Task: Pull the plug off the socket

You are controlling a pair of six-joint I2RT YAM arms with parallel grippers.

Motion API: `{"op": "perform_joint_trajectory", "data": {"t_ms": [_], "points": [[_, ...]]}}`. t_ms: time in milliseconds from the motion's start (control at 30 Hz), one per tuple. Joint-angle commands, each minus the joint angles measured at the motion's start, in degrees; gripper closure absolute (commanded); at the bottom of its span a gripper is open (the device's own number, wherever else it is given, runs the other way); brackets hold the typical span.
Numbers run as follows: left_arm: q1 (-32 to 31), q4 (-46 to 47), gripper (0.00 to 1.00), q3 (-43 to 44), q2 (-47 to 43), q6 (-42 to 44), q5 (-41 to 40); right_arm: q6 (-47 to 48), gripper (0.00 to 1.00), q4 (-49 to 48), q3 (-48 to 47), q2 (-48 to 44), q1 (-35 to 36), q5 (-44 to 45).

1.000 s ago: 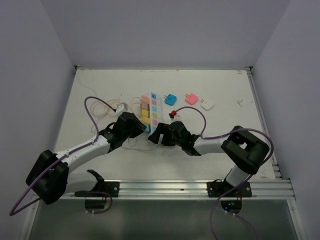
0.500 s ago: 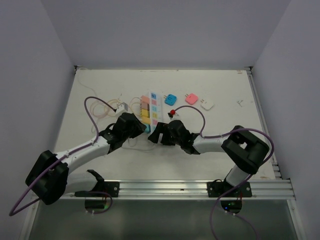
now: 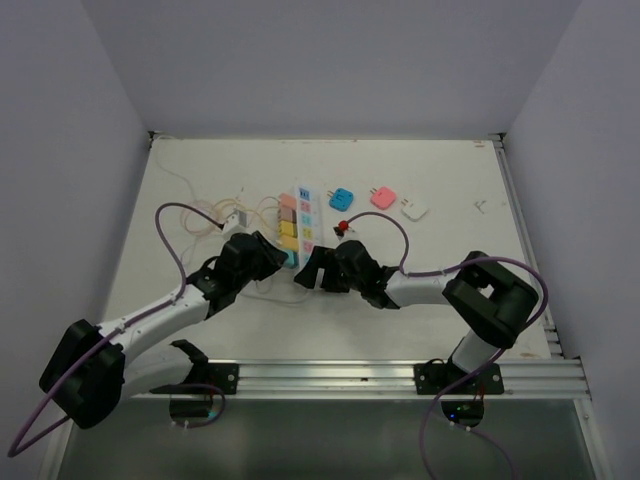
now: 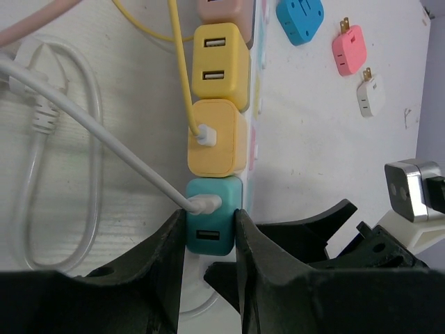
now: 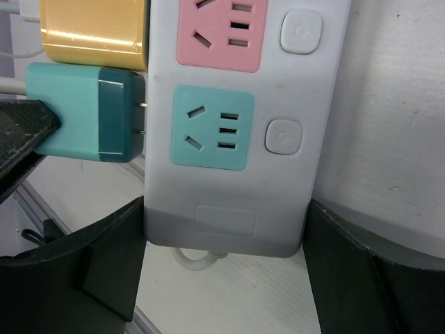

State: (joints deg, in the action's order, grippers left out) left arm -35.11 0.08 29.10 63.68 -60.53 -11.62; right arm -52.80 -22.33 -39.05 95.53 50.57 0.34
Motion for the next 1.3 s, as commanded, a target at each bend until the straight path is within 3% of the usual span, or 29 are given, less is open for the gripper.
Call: {"op": "perform_joint_trajectory", "data": {"t_ms": [0, 300, 700, 1067, 1267], "points": [[1.36, 5.64, 1.00, -0.27, -2.68, 0.15, -1.57, -0.64, 1.00, 11.43, 1.17, 2.12, -1.35, 3.27], [3.38, 5.11, 1.00, -0.63, -5.67, 0.24, 0.63, -1.17, 1.00, 12.31, 1.61, 1.77, -2.05, 4.23], [7.16, -4.29, 1.00, -2.38, -14.71, 3.58, 2.30, -0.38, 1.00, 18.45, 1.34, -1.66, -4.15, 8.01], [23.32, -8.34, 1.00, -1.77, -13.41, 11.22, 4.58, 3.14, 1.00, 29.88, 0.46, -7.02, -6.00, 13.02], [32.54, -4.83, 1.00, -1.77, -8.49, 12.72, 6.69, 5.07, 1.00, 33.05, 1.43, -10.44, -7.59, 14.16]]}}
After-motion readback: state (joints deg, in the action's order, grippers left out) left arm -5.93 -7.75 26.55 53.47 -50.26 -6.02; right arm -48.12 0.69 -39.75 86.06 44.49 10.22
